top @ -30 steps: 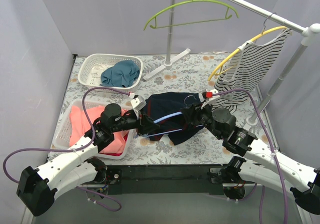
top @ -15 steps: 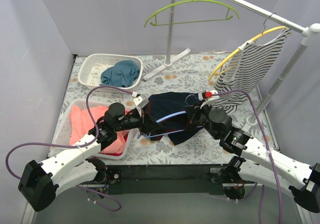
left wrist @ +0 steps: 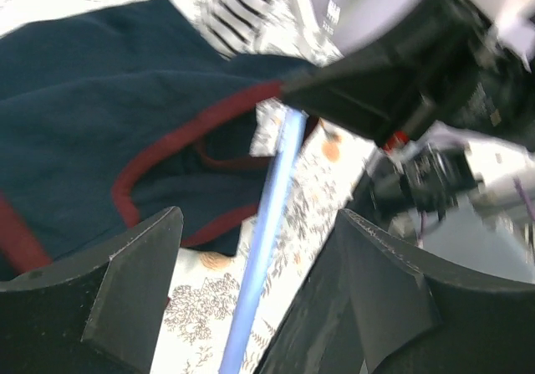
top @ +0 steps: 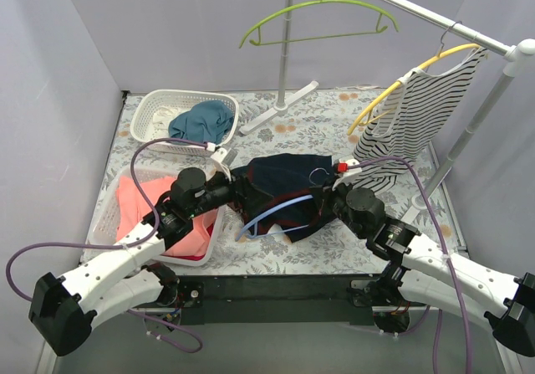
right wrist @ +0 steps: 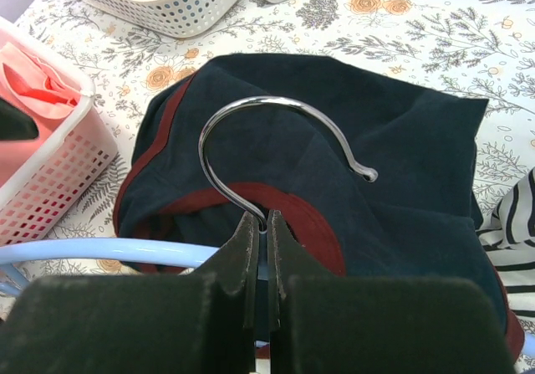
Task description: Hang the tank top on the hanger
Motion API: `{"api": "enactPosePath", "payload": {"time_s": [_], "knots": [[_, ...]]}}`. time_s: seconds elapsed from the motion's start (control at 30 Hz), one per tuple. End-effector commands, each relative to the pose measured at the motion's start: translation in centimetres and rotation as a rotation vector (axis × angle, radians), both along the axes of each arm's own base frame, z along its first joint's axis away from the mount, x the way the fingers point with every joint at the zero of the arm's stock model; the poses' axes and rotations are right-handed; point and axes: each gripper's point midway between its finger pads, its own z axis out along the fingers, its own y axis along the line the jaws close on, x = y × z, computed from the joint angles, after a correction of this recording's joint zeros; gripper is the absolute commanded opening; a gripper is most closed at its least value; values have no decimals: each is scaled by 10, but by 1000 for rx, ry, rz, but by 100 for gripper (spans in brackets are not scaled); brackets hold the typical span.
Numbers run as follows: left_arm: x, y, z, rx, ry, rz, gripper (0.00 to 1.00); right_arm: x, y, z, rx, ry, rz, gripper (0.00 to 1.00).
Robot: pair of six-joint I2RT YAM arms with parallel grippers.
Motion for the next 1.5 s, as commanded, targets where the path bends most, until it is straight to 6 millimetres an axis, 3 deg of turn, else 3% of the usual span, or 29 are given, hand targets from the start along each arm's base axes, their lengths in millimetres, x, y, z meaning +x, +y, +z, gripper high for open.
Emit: {"api": "enactPosePath", "payload": {"time_s": [0.0,0.13,0.17,0.4,0.6,0.73,0.9,1.07,1.33,1.47], "knots": [[26,32,1,39,107,286,71,0,4,25,62,-69,18,1],[26,44,-27,109,215,365,61,-2,4,19,51,-65,30,1],[23,46,-38,127,239,365,53,-2,3,18,51,-63,28,1],[11,36,-85,217,372,297,30,-5,-3,19,65,-82,26,1],[8,28,-118,330,439,239,22,-7,-6,16,65,-76,16,1],[8,24,-126,373,445,234,22,-7,-8,16,68,-76,8,1],[7,23,-134,425,443,231,37,-6,-9,16,66,-76,3,1],[10,23,-144,476,443,256,40,-5,-10,15,65,-72,-7,1],[22,24,-143,507,406,291,1,2,-16,20,62,-78,-63,1],[22,24,-129,498,373,279,0,8,-27,20,43,-75,-135,1]]}}
